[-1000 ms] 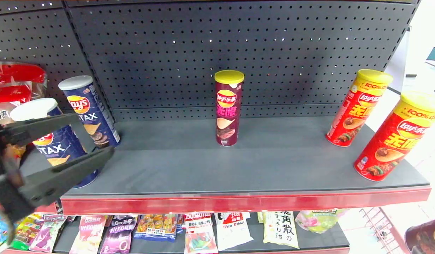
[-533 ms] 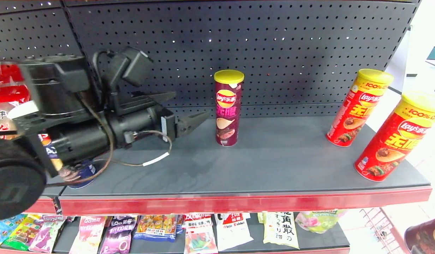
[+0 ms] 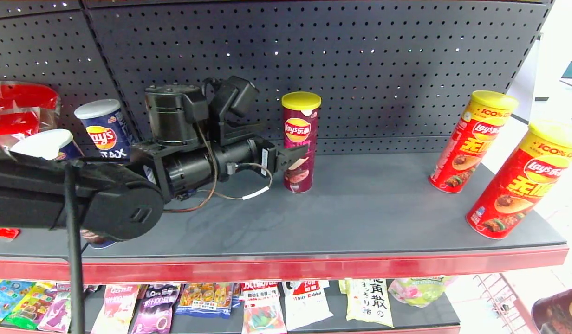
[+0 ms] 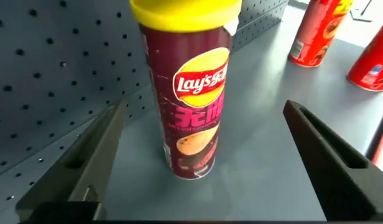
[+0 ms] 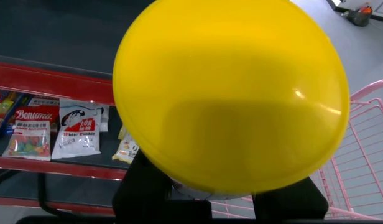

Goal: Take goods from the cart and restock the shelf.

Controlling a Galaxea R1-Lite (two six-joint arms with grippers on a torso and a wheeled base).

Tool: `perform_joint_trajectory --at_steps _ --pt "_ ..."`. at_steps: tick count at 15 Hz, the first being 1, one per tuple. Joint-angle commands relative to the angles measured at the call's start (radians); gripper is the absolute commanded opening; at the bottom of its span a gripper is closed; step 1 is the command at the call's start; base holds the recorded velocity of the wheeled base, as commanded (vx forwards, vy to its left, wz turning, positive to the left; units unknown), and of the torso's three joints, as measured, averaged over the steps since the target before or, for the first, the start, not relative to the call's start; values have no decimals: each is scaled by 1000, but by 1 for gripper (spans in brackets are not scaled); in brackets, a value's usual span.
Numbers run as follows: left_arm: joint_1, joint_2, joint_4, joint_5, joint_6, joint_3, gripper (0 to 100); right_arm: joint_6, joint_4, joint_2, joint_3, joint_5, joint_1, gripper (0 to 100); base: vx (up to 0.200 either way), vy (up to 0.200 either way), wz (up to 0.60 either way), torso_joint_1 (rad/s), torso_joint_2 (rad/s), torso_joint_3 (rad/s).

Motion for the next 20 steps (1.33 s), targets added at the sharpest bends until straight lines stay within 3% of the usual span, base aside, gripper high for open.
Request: perform_joint_trajectory --at_steps 1,5,12,20 --pt "4 59 0 -8 1 -48 100 1 0 2 -1 0 -1 0 0 0 0 0 0 0" --pt "7 126 0 -37 1 -146 100 1 0 1 -1 -1 -3 0 0 0 0 0 0 0" --pt "8 203 -20 -22 1 -251 100 1 0 4 -3 -1 -3 0 0 0 0 0 0 0" --pt "8 228 -20 -17 1 -257 100 1 0 10 -3 -3 -3 0 0 0 0 0 0 0"
